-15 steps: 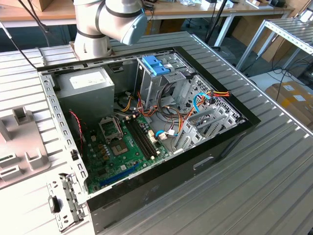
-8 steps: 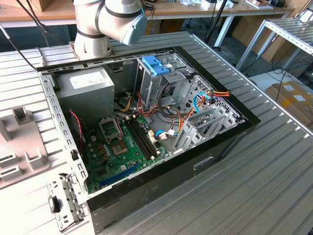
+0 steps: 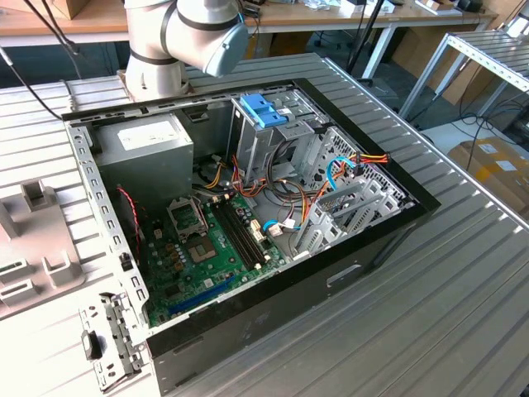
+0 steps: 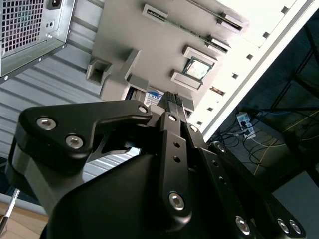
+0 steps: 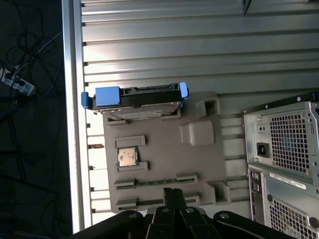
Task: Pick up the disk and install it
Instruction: 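Reach for the disk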
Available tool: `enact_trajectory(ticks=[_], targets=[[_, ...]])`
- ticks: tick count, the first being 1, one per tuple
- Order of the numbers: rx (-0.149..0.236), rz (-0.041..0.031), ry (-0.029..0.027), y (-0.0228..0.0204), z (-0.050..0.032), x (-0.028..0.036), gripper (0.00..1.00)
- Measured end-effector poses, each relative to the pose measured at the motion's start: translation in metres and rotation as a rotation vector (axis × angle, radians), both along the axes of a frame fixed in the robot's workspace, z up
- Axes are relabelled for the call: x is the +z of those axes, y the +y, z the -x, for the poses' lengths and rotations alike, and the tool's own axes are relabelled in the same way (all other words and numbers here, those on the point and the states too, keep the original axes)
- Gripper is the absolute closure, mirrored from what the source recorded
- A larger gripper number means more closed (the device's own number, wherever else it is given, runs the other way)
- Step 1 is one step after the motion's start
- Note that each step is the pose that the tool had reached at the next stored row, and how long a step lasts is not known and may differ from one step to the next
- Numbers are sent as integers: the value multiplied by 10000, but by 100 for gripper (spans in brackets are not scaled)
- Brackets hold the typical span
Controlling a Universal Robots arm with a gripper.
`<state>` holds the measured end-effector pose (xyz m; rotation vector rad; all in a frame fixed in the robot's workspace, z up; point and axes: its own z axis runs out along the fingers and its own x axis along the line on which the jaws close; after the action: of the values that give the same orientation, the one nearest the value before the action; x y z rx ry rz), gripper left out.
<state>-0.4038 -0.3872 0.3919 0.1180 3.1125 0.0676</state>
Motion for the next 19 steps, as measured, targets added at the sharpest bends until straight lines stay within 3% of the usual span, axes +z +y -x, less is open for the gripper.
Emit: enact_trajectory(ticks=[2, 7, 16, 17, 19], targets=[[0, -1, -1, 10, 24, -1, 89], [0, 0, 0, 102, 38, -7, 89], [0, 1, 2, 180, 104, -15, 89], [0, -1, -2, 210, 135, -24, 89], [-1, 1, 1, 350, 160, -52, 89]])
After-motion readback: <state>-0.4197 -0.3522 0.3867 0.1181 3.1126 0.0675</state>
